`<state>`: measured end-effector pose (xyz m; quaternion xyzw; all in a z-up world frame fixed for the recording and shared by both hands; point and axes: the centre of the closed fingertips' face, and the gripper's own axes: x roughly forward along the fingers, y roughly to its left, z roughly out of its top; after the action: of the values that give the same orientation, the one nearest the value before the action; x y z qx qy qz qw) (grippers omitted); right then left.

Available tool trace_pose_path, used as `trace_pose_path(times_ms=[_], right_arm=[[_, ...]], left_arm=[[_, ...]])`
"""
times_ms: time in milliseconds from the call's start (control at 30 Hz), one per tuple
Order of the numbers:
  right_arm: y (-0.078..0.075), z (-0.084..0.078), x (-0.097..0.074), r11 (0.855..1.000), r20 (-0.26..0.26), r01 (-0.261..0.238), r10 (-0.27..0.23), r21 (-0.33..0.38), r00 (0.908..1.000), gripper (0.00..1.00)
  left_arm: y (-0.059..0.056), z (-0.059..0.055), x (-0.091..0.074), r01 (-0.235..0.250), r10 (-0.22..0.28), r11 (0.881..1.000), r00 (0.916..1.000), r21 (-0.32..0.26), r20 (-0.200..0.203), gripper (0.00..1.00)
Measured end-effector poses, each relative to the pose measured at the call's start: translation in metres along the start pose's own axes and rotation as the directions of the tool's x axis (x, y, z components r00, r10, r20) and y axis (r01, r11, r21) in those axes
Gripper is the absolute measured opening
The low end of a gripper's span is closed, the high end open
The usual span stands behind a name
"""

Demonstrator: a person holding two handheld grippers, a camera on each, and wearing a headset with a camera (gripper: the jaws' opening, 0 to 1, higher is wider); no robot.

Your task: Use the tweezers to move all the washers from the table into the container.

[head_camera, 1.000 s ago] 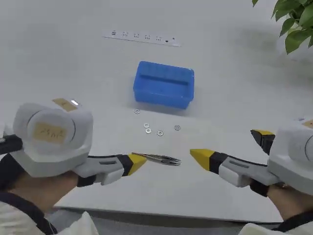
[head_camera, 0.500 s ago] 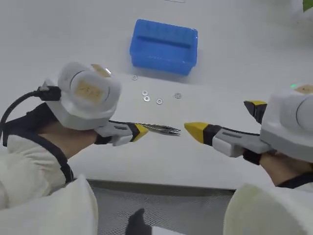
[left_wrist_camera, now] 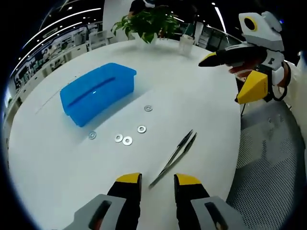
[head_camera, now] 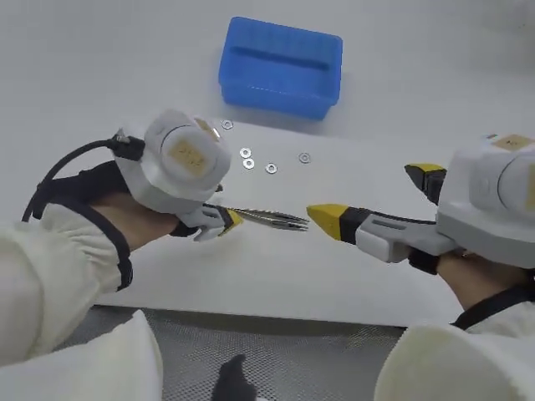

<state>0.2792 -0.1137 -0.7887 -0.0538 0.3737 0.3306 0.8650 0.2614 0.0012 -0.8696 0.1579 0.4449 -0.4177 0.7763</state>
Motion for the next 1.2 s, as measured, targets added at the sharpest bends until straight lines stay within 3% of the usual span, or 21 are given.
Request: trace_pose_path(times_ms=[100,167,233,433,533,600,700,800,833,933,1033,1200], right_arm=[[0.002,0.003,0.004,1.0,0.006,-0.02,0.02,0.007,0.9998,0.85],[0.002,0.004,0.006,1.0,0.004,-0.021,0.021,-0.003,0.9998,0.85],[0.002,0.006,0.009,1.0,0.0,-0.027,0.027,-0.009,0.9996,0.85],[0.007,0.007,0.013,0.998,-0.01,-0.048,0.048,-0.039,0.9988,0.83],[0.015,0.004,0.016,0.993,-0.036,-0.092,0.089,-0.08,0.9954,0.77],[0.023,0.002,0.018,0.982,-0.059,-0.134,0.127,-0.132,0.9901,0.7],[0.029,0.004,0.022,0.974,-0.048,-0.139,0.132,-0.181,0.9901,0.58],[0.038,-0.003,0.03,0.953,-0.091,-0.201,0.185,-0.228,0.9786,0.46],[0.043,-0.006,0.034,0.939,-0.113,-0.228,0.205,-0.258,0.9723,0.43],[0.054,-0.013,0.041,0.912,-0.155,-0.293,0.258,-0.287,0.9538,0.29],[0.064,-0.018,0.05,0.891,-0.186,-0.334,0.288,-0.308,0.9395,0.24],[0.079,-0.015,0.056,0.844,-0.201,-0.38,0.326,-0.379,0.9239,0.2]], left_arm=[[-0.006,-0.005,0.006,0.054,-0.053,0.998,0.9985,0.043,-0.015,0.24],[-0.003,-0.002,0.008,0.038,-0.037,0.998,0.9993,0.059,-0.003,0.22],[-0.003,-0.004,0.007,0.044,-0.043,0.994,0.9989,0.099,-0.018,0.15],[-0.007,-0.01,0.008,0.07,-0.055,0.963,0.9963,0.261,-0.066,0.0],[-0.013,-0.009,0.009,0.078,-0.061,0.943,0.9961,0.323,-0.064,0.0],[-0.015,-0.009,0.008,0.068,-0.048,0.94,0.9966,0.334,-0.068,0.0],[-0.017,-0.005,0.001,0.055,-0.036,0.934,0.9975,0.353,-0.061,0.0],[-0.019,0.004,-0.011,0.041,-0.031,0.929,0.9989,0.367,-0.034,0.0],[-0.02,0.01,-0.017,0.037,-0.034,0.93,0.9993,0.366,-0.014,0.0],[-0.026,0.024,-0.032,0.044,-0.059,0.942,0.9976,0.333,0.035,0.0],[-0.031,0.038,-0.045,0.044,-0.075,0.947,0.9935,0.318,0.085,0.0],[-0.036,0.049,-0.056,0.039,-0.08,0.945,0.9902,0.325,0.114,0.0]])
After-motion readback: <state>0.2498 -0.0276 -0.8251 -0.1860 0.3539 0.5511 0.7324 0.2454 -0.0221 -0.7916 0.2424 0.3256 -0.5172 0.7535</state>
